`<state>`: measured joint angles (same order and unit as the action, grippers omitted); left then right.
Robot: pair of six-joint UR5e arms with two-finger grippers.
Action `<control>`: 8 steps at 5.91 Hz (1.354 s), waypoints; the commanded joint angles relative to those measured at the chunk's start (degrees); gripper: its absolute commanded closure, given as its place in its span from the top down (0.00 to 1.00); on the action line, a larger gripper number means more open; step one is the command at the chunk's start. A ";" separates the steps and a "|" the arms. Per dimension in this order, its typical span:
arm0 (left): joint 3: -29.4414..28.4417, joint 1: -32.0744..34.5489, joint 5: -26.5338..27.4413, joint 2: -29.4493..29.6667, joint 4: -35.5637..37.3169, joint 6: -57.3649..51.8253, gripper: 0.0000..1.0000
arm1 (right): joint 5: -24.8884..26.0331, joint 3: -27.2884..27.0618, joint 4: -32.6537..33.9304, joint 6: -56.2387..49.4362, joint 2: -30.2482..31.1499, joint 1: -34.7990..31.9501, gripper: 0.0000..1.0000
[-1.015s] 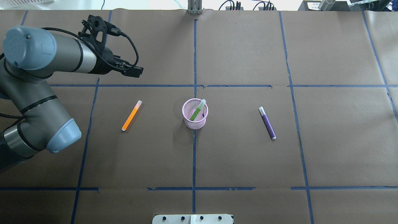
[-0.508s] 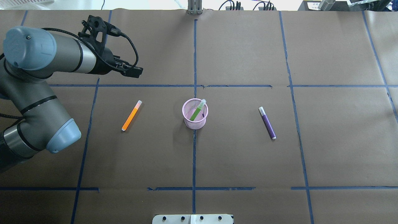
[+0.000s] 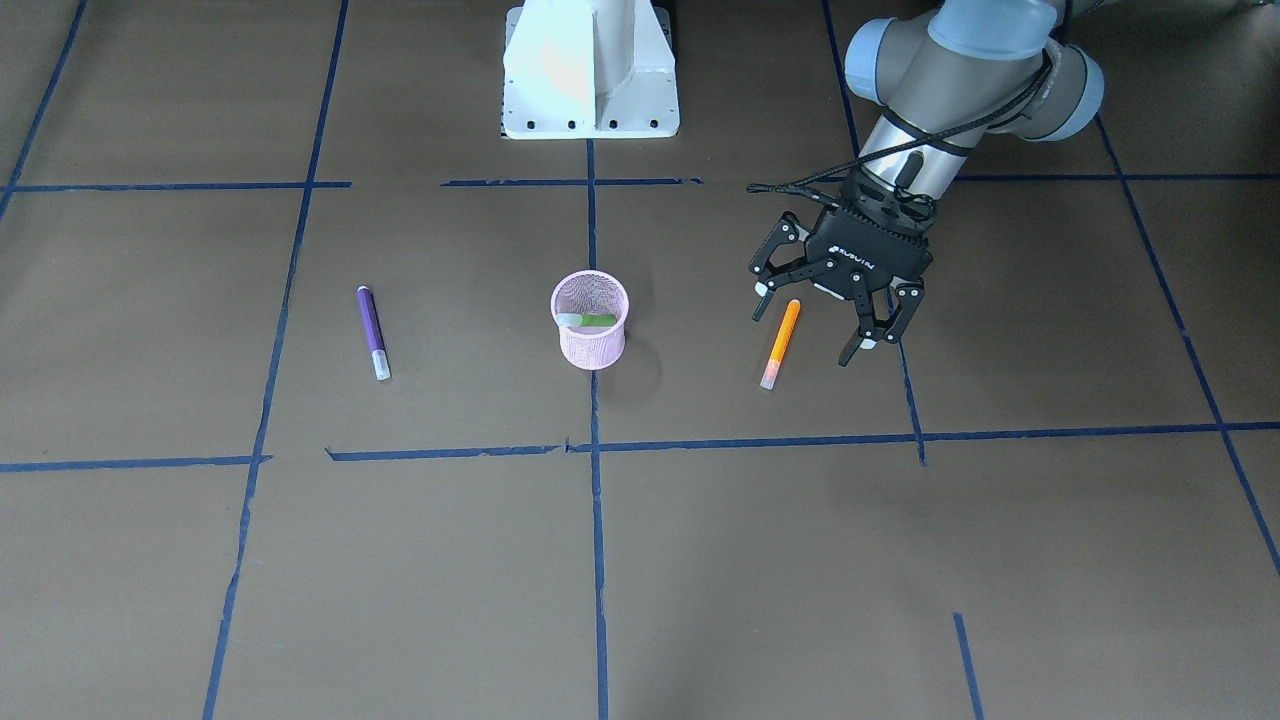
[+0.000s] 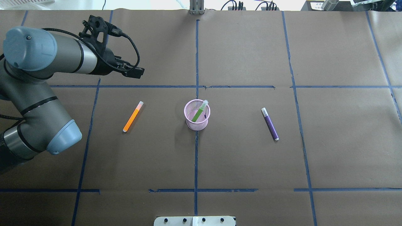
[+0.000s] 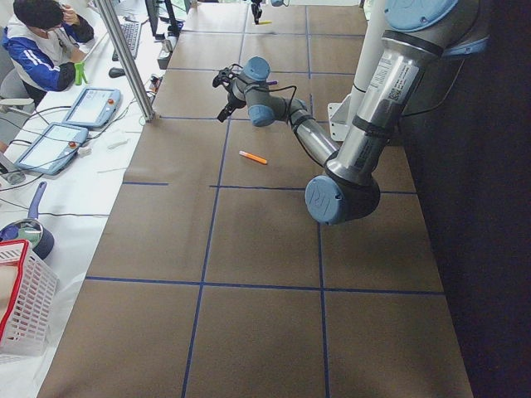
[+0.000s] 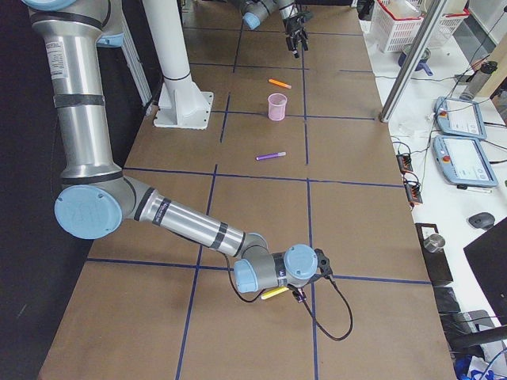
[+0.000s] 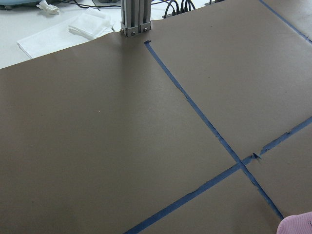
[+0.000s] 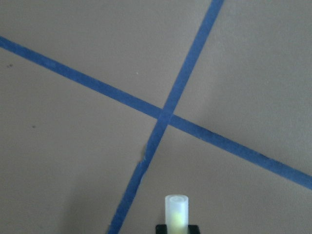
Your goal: Collect pens into pen holder
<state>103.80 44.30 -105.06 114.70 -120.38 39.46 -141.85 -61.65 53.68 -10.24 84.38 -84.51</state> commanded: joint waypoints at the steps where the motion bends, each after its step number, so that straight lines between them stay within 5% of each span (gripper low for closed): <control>1: 0.00 0.00 -0.06 0.09 0.06 0.00 1.00 | -3.68 -7.72 -0.41 6.23 -0.01 -2.67 0.00; 4: -0.08 -0.09 -0.06 0.00 0.24 0.00 1.00 | -3.52 -29.34 -2.87 29.88 -0.69 -1.81 0.00; 6: -1.31 -0.44 -0.06 0.00 0.50 0.00 1.00 | -1.07 -35.62 -2.88 37.03 -5.86 -0.05 0.00; 7: -2.71 -0.61 -0.06 0.00 0.50 0.00 1.00 | 1.12 -36.95 -2.96 43.83 -10.07 3.18 0.00; 8: -3.24 -0.61 -0.06 -0.09 0.50 0.00 1.00 | 9.67 -42.18 -2.96 52.17 -12.29 9.91 0.00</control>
<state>101.29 43.73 -105.12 114.67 -119.89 39.46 -138.68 -99.71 50.73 34.43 74.83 -80.01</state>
